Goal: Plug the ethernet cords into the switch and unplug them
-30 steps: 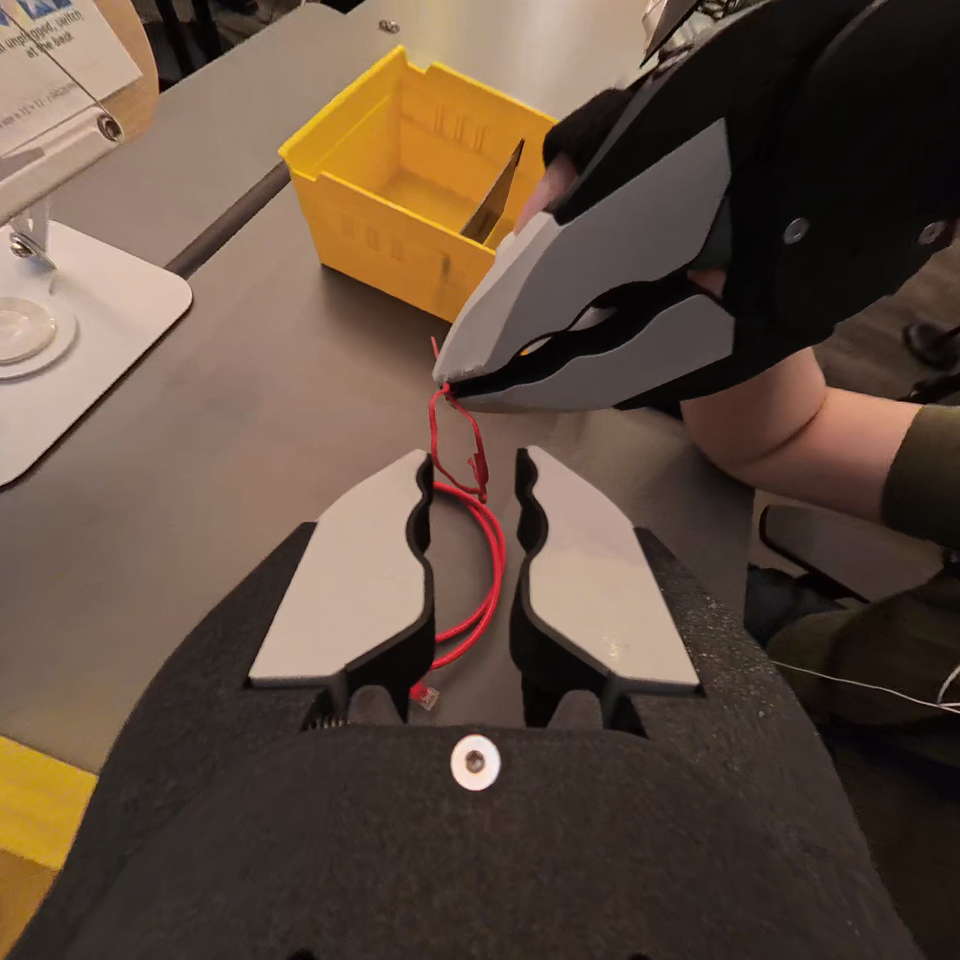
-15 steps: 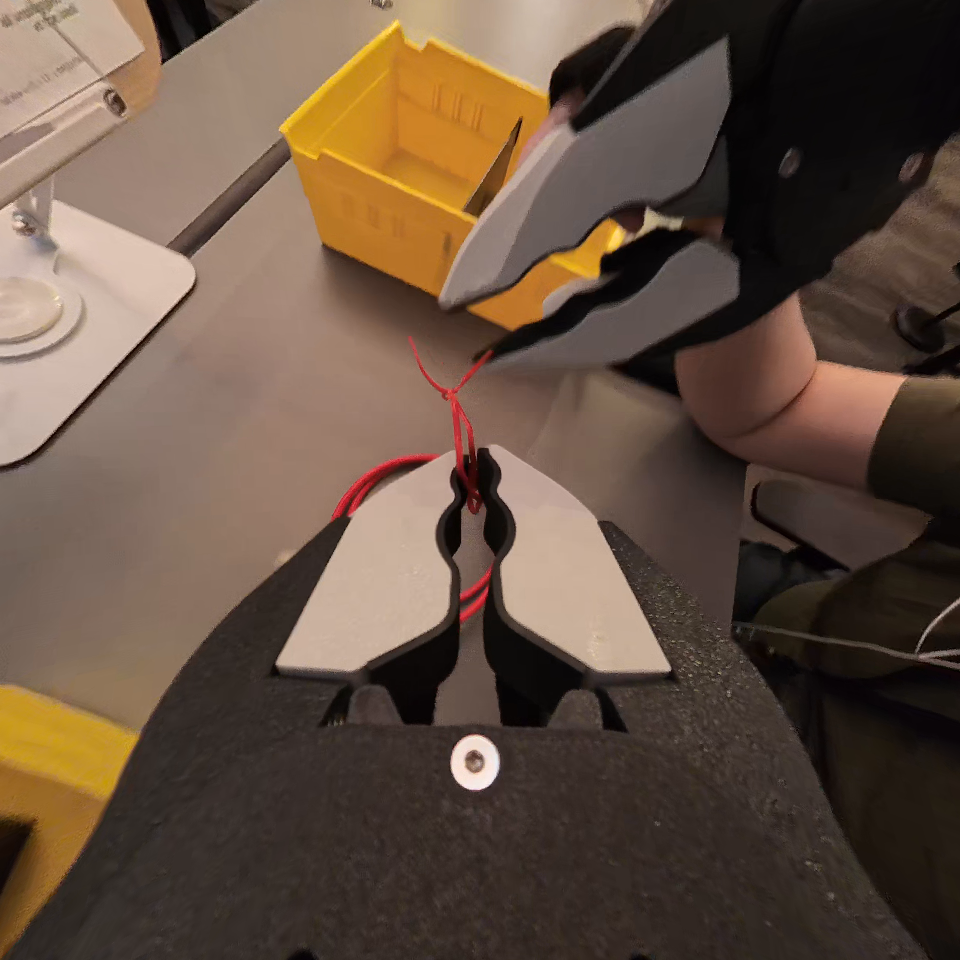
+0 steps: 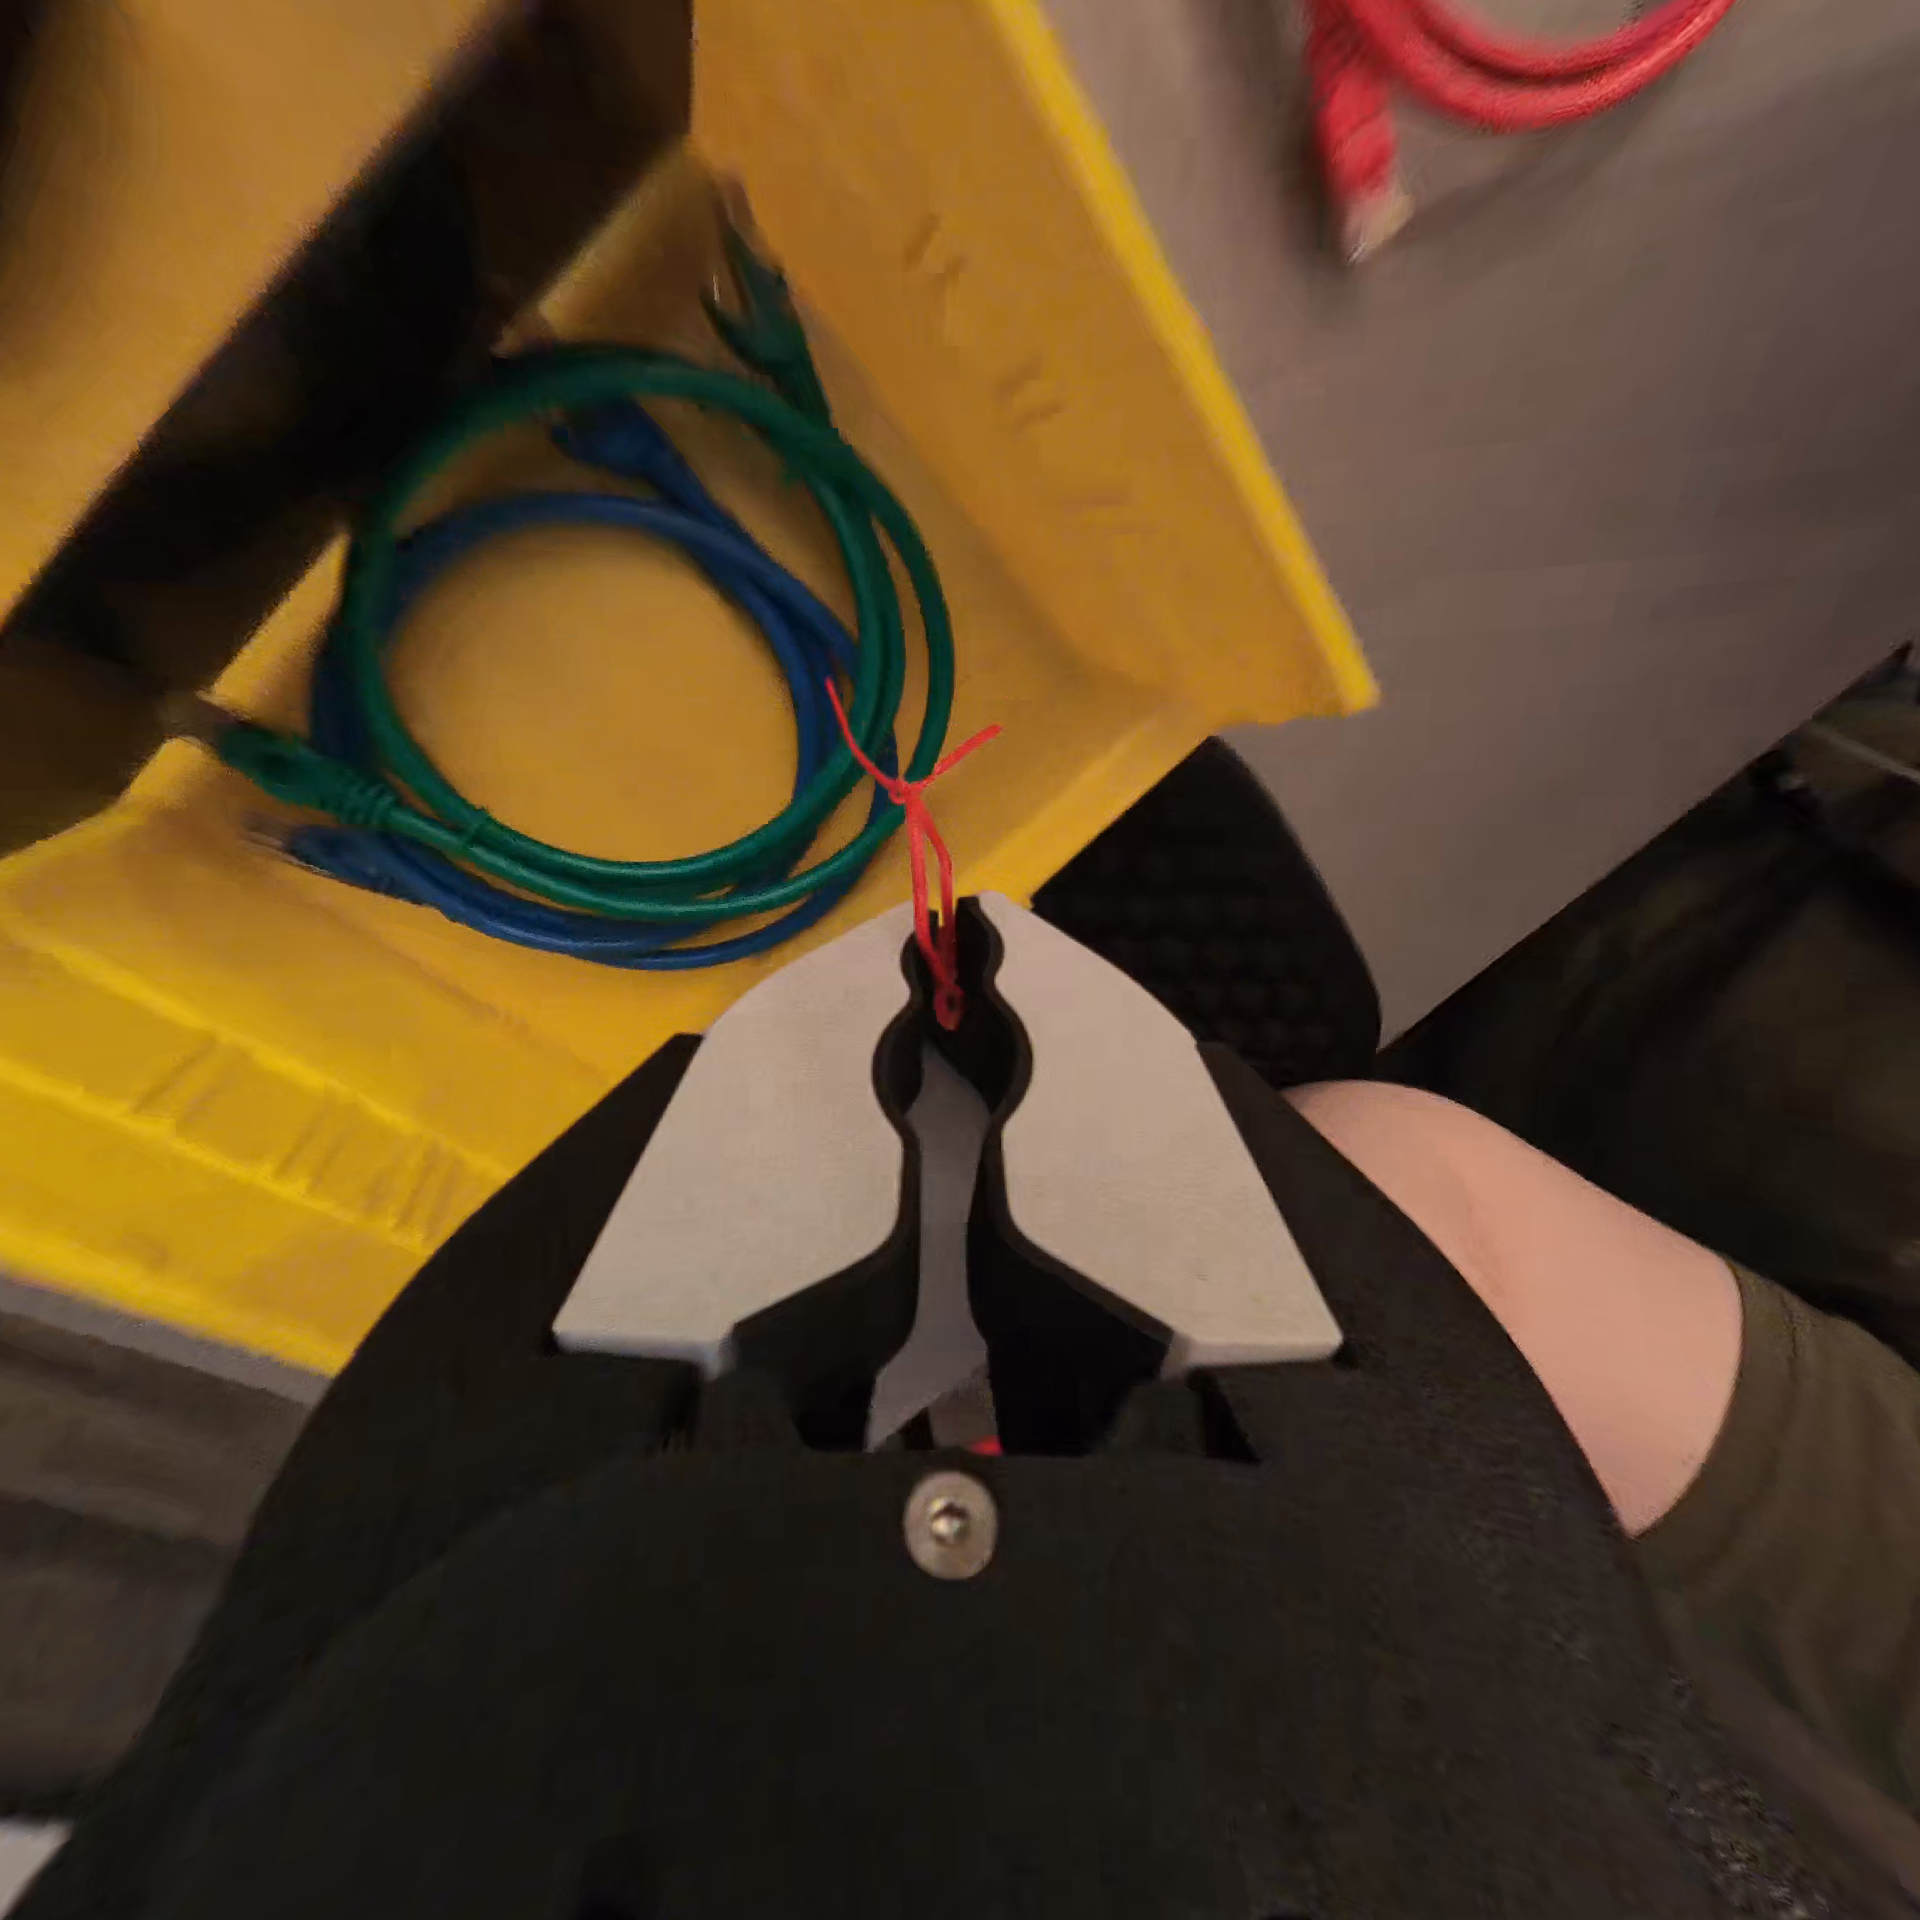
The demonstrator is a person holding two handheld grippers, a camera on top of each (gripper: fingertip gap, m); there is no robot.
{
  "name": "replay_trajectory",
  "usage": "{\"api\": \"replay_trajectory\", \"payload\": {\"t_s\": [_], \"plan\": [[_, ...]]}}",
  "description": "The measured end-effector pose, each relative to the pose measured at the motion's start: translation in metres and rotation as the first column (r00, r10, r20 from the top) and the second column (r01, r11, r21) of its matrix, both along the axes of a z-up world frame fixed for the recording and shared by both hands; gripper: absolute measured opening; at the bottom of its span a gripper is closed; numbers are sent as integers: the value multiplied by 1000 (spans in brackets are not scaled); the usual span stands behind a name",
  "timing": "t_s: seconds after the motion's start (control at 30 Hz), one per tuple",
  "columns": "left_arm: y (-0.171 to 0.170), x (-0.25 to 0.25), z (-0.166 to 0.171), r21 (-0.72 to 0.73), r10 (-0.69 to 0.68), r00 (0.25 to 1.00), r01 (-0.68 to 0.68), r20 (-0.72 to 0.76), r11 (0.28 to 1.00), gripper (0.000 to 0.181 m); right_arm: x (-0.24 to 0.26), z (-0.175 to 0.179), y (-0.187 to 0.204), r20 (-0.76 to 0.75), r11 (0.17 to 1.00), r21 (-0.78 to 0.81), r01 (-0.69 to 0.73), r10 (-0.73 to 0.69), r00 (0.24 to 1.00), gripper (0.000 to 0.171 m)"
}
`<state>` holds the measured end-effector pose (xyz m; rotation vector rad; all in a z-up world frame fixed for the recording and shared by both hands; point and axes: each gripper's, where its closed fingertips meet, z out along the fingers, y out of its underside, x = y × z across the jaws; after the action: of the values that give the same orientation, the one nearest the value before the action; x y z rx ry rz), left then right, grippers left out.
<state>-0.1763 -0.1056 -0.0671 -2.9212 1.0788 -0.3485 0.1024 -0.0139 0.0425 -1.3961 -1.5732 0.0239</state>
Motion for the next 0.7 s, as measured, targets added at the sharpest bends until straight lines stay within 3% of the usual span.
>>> {"api": "replay_trajectory", "payload": {"t_s": [0.2,0.5,0.7], "plan": [[22,17,-31,-115,-87,993,96,86,989,3,8,-5,6,16,999,-18,32,-32,999,20],[32,-13,-38,-116,68,998,-65,19,991,3,10,-13,9,39,998,-45,40,-38,999,20],[34,-19,-47,-148,95,995,-95,-11,984,3,12,-14,10,51,998,-46,44,-41,998,19]]}}
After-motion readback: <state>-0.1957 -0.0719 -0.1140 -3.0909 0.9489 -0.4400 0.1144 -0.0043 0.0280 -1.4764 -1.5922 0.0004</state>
